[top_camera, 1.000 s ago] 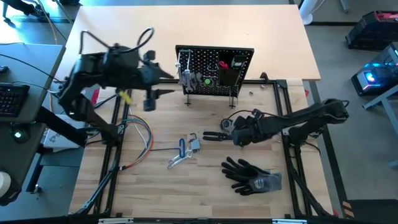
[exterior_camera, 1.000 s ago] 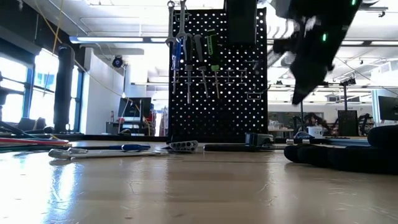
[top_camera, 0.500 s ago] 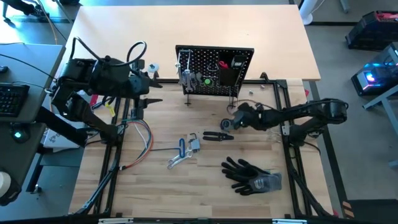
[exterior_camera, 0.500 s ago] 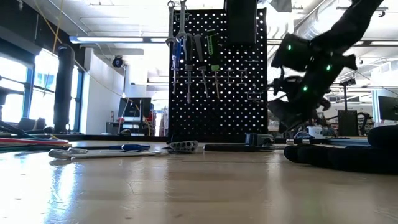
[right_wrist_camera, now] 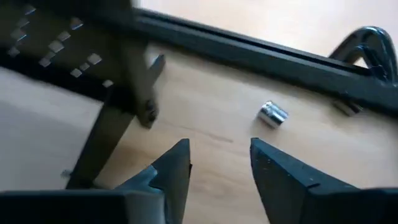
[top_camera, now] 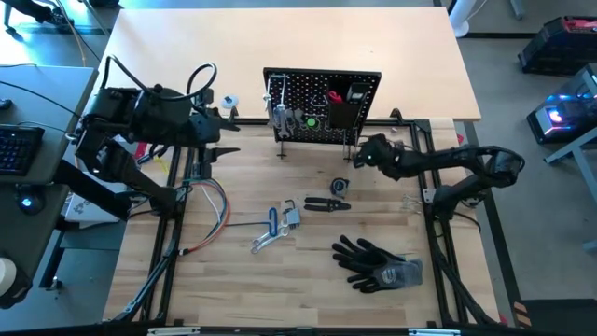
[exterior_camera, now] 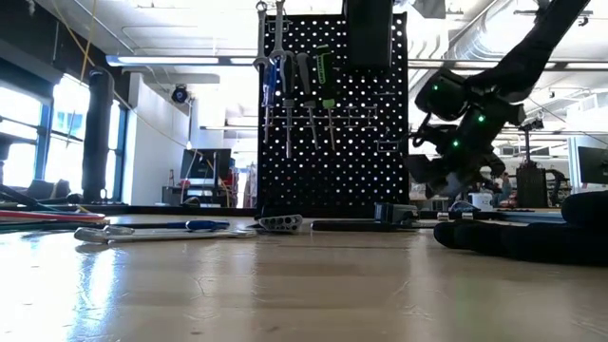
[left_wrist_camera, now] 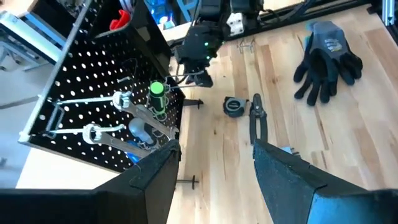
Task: Hang tools onto peg board
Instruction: Put the socket into the black bin on the peg board
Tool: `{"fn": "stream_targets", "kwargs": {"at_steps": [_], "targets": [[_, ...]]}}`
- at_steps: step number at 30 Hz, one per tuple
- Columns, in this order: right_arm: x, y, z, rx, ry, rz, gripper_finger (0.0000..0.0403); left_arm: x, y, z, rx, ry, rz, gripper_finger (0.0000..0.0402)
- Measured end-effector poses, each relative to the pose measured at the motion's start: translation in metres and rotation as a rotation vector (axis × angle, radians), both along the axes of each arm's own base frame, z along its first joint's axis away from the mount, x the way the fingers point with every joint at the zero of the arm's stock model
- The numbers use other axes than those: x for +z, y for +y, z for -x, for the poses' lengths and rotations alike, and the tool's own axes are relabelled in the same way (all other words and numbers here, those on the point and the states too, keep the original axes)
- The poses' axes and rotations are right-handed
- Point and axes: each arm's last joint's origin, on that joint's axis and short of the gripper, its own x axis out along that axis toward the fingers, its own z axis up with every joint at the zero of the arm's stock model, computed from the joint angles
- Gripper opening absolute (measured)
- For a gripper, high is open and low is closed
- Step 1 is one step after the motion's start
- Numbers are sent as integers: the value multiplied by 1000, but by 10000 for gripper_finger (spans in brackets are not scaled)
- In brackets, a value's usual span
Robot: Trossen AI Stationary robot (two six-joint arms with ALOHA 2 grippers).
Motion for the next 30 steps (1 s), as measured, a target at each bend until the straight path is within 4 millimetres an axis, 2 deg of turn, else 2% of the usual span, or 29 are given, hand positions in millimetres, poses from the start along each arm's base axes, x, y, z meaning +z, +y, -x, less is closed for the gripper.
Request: {"fn": "stream_targets", "kwargs": {"at_steps": [5, 8, 15, 21, 30], "targets": [[1, -16, 9, -70, -23, 2, 206, 9, 1, 9, -16, -73, -46, 197], [1, -25, 15, -109, -48, -6, 216, 17, 2, 19, -28, -132, -68, 197], [1, -45, 28, -172, -171, -68, 218, 23, 5, 36, -15, -180, -80, 197], [-11, -56, 32, -230, -232, -127, 218, 21, 6, 37, 2, -164, -59, 197], [-14, -62, 23, -264, -199, -121, 218, 18, 6, 34, 14, -134, -38, 197]]}}
